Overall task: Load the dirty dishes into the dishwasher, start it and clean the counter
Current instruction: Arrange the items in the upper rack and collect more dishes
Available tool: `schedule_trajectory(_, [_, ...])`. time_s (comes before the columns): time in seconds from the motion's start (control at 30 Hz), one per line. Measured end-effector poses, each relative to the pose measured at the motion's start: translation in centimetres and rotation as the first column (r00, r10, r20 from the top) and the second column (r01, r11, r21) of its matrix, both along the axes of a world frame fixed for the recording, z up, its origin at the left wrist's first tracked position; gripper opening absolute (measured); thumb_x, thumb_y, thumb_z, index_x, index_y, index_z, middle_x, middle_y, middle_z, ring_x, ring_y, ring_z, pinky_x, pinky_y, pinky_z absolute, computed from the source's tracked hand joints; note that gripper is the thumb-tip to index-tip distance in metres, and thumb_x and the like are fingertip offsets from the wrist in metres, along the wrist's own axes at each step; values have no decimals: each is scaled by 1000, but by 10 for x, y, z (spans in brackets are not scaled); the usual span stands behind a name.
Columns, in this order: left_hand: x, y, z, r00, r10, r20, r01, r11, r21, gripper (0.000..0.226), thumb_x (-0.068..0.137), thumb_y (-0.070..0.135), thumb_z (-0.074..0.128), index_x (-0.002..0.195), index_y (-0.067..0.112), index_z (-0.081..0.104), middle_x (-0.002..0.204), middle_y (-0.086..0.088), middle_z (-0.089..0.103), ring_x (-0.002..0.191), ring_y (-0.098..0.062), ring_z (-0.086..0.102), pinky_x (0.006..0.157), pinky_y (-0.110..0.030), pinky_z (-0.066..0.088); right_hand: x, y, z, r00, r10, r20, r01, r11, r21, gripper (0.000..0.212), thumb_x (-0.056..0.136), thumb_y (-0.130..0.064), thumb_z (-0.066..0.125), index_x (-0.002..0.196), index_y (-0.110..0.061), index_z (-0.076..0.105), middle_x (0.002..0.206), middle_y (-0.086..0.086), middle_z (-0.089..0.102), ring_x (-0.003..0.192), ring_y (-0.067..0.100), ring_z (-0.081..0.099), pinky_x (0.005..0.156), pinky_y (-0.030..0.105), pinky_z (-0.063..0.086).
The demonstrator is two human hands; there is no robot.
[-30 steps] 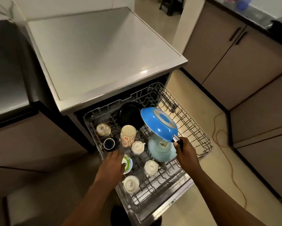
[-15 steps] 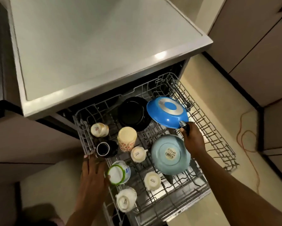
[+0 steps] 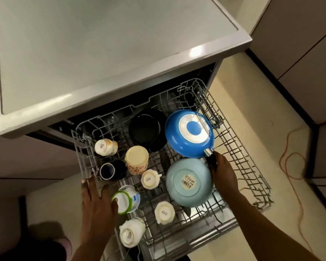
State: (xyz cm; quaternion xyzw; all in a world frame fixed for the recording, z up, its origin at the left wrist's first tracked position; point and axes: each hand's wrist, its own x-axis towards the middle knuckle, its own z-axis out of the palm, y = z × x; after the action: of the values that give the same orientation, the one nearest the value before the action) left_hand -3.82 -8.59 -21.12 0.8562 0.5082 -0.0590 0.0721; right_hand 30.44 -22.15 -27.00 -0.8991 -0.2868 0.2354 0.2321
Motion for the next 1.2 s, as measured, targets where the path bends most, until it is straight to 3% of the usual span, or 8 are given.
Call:
schedule_trajectory(0.13, [0,1,3,999,5,-40,-5,1000,-6,58,59,11,85,110,-6,62,140,-38,32,130,-58,25,99,-64,36,-11,-29,7,999,-16,-31,14,997,-73,40,101,-26,45,141,-28,42,141,0,50,109,16,54,83,31,44])
schedule_trajectory(0.3, [2,-5,7,1000,8,16,-7,999,-35,59,53,6,87,106,-2,61,136,-38,36,127,-58,30,88,-65,44,-28,-76,3,977,149,150,-102,954,-282,72,84,-17,69,148,-22,35,142,9,50,111,27,60,83,38,56])
schedule_trajectory(0.5, [-7,-16,9,1000,-9,1,9,999,-42,58,57,11,87,107,-4,61,130,-36,42,123,-54,36,93,-61,42,-38,-89,14,959,185,215,-113,945,-307,64,74,2,68,135,-7,52,129,18,58,101,34,63,77,39,55])
schedule_trajectory(0.77, [-34,-46,31,998,58,24,-54,992,-118,75,68,14,76,135,0,45,139,-30,39,129,-49,35,100,-56,39,-58,-97,41,923,318,215,-242,917,-318,49,70,9,68,117,-2,64,105,19,66,77,34,66,58,37,54])
schedule_trajectory(0.87, [-51,-56,50,998,52,19,-49,989,-142,61,62,13,83,116,1,57,133,-32,46,120,-53,45,90,-59,47,-75,-96,51,885,398,242,-324,899,-293,51,59,11,71,107,-5,66,94,16,65,70,30,64,52,36,52])
schedule_trajectory(0.97, [-70,-61,79,999,36,-7,-36,996,-77,35,70,22,66,102,7,60,128,-32,51,111,-51,53,81,-56,51,-94,-87,68,841,460,285,-392,881,-264,50,53,8,77,100,-6,69,87,15,68,67,32,65,52,37,55])
schedule_trajectory(1.03, [-87,-59,98,999,30,-24,-31,999,-28,42,64,24,73,101,8,61,123,-30,55,105,-48,59,78,-53,53,-109,-72,81,812,493,313,-431,868,-248,50,51,7,79,99,-5,70,87,16,69,64,35,66,49,40,55])
schedule_trajectory(1.2, [-140,-43,148,995,51,91,-57,996,68,43,68,28,72,105,8,63,131,-27,52,114,-44,56,92,-50,50,-172,-28,117,772,544,327,-506,839,-200,54,44,14,81,95,3,70,85,22,68,65,40,67,47,43,55])
